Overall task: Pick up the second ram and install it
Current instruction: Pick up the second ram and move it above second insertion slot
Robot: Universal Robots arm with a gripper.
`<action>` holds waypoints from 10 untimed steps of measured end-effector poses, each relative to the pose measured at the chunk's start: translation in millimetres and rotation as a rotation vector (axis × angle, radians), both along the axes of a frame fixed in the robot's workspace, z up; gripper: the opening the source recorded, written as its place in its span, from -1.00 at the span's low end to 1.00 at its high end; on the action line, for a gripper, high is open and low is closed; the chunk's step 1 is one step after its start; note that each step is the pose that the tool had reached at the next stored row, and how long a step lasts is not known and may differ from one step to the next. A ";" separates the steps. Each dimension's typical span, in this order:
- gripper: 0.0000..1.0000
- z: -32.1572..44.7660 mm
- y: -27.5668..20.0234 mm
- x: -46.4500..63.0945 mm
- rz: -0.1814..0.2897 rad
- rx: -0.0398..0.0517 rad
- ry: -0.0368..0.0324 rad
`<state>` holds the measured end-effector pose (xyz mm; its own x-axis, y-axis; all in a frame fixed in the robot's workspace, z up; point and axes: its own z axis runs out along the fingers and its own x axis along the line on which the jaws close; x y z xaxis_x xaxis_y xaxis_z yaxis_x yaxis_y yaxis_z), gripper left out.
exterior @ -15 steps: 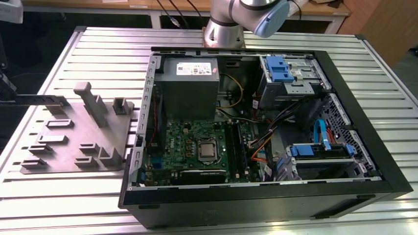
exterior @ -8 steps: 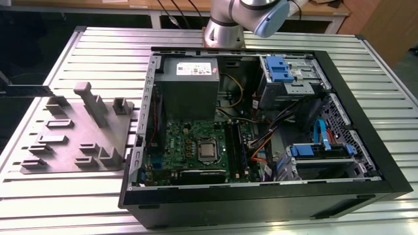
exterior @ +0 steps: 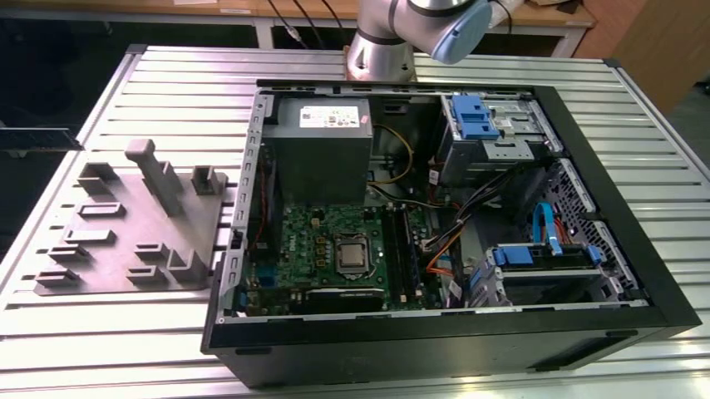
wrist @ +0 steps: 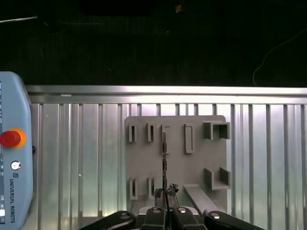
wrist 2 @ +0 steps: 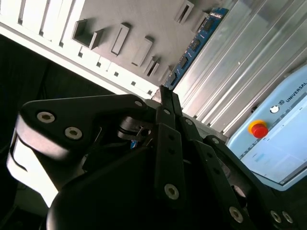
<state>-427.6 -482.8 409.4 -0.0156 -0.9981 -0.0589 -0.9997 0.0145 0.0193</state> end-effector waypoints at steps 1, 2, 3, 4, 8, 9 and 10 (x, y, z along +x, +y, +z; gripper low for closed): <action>-0.76 1.8 0.0 0.0 0.000 0.0000 0.0000; -0.76 3.7 0.0 0.0 0.000 -0.0001 0.0001; -0.76 5.7 0.0 0.0 0.000 -0.0001 0.0001; -0.76 7.6 0.0 0.0 0.000 -0.0001 0.0001; -0.76 17.1 0.0 0.0 0.000 0.0000 0.0000; -0.76 19.2 0.0 0.0 0.000 0.0000 0.0000; -0.76 20.6 0.0 0.0 0.000 0.0000 0.0000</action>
<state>-427.6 -482.8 430.0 -0.0158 -0.9981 -0.0588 -0.9997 0.0147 0.0193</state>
